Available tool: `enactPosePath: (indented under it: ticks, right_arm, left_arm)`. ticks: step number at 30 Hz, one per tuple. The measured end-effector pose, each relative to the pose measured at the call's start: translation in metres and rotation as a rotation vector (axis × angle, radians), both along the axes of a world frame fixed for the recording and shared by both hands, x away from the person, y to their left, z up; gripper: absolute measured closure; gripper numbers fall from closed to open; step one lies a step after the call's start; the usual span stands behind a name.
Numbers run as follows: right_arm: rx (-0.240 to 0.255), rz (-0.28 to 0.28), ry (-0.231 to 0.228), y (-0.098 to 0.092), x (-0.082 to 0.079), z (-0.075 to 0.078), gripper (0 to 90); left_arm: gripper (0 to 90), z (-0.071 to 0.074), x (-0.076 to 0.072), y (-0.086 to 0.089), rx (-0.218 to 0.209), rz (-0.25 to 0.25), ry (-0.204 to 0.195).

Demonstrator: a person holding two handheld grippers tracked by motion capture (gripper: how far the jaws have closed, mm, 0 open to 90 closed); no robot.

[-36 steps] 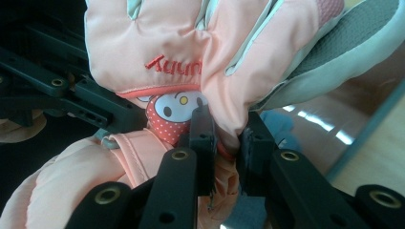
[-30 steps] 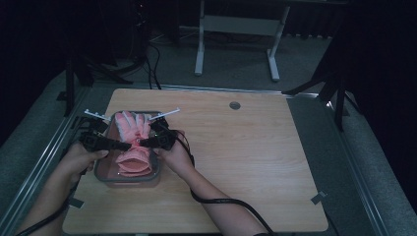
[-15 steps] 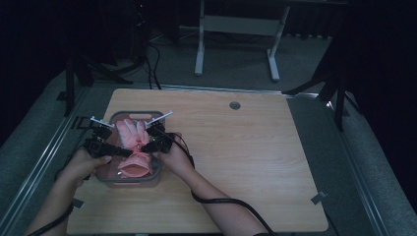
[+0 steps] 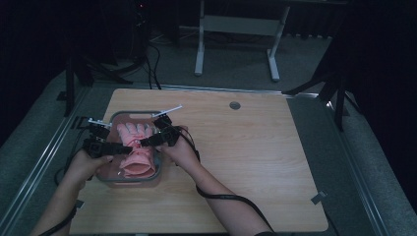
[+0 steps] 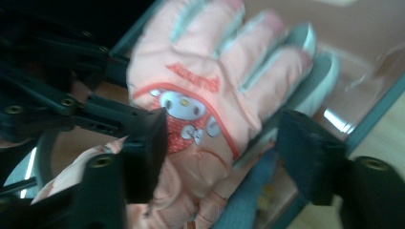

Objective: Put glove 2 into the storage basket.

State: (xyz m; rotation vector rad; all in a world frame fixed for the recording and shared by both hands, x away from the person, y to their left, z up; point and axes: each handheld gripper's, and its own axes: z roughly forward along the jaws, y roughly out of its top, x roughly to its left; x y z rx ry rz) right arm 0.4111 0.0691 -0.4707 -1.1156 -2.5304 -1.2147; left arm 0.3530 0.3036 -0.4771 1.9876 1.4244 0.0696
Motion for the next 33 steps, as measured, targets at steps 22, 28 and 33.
enactPosePath:
  ticks: [22,28,33]
  right_arm:
    - [0.085,0.094,-0.088,-0.054,-0.008,0.026,18.1]
    - [0.075,0.100,-0.090,-0.071,-0.011,0.022,18.1]
    - [0.067,0.092,-0.092,-0.086,-0.013,0.018,18.0]
  left_arm:
    - [14.3,0.048,-0.036,-0.039,-0.046,-0.057,-0.320]
    - [14.3,0.051,-0.045,-0.068,-0.046,-0.127,-0.339]
    - [14.3,0.052,-0.052,-0.092,-0.071,-0.182,-0.364]
